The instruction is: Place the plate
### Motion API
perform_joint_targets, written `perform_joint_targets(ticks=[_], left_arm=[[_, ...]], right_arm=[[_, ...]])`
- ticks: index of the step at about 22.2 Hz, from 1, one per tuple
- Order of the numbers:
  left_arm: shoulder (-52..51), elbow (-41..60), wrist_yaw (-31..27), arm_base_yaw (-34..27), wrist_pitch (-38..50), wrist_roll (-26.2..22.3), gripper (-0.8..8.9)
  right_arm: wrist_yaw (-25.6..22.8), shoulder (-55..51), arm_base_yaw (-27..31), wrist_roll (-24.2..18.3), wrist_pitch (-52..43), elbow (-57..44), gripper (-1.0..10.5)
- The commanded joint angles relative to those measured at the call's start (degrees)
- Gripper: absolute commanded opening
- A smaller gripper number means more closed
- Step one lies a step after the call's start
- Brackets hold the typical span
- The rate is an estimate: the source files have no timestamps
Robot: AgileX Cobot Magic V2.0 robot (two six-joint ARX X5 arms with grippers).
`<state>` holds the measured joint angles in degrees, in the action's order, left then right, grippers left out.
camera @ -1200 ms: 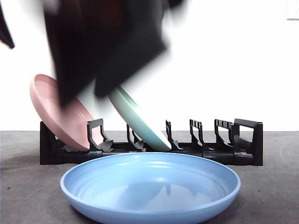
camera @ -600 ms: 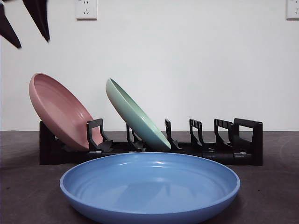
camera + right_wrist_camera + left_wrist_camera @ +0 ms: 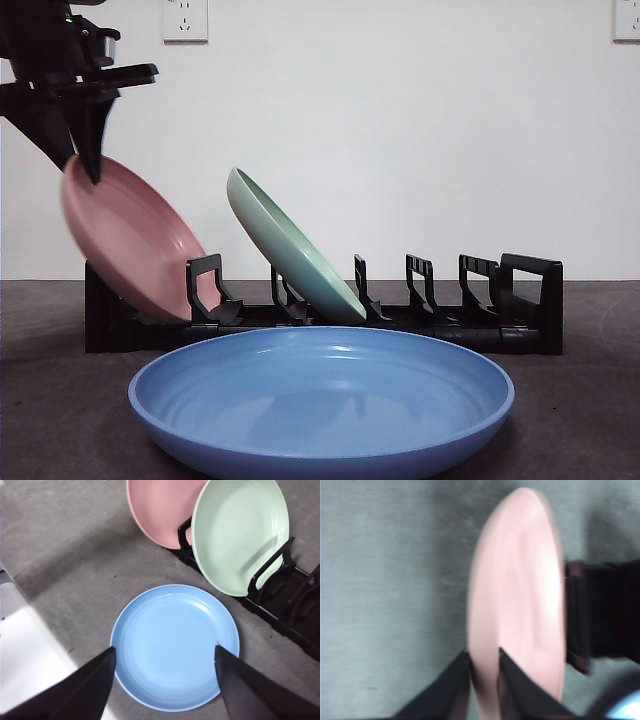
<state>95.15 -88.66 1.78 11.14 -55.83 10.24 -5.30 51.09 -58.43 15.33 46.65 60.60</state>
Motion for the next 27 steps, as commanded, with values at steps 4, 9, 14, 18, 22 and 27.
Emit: perform_joint_targets(ticks=[4,9,14,18,22,27], left_arm=[[0.7,-5.7,-0.2,0.2,-2.3,-0.6,0.16],[0.7,-12.1,-5.8,0.2,-8.8,-2.1,0.16],[0.6,-18.8,-12.7,0.2,-17.5,-4.0,0.16],[-1.6,-19.3,-12.9,0.2,-22.3,-5.2,0.16],[-4.5,-19.1,-12.9,0.2,-22.1,-5.0,0.16],[-9.4,-15.0,-12.5,0.7,-22.4,-4.3,0.16]], right_arm=[[-0.8,0.4,-0.6,0.8,-0.2,0.3,3.1],[-0.8,0.4,-0.6,0.7,0.1,0.3,3.1],[-0.8,0.4,-0.6,0.7,0.4,0.3,3.1],[-1.4,0.4,-0.6,0.5,1.7,0.3,3.1],[-3.9,0.4,-0.6,-0.1,2.1,0.3,3.1],[-5.8,0.4,-0.6,-1.6,2.4,0.3,3.1]])
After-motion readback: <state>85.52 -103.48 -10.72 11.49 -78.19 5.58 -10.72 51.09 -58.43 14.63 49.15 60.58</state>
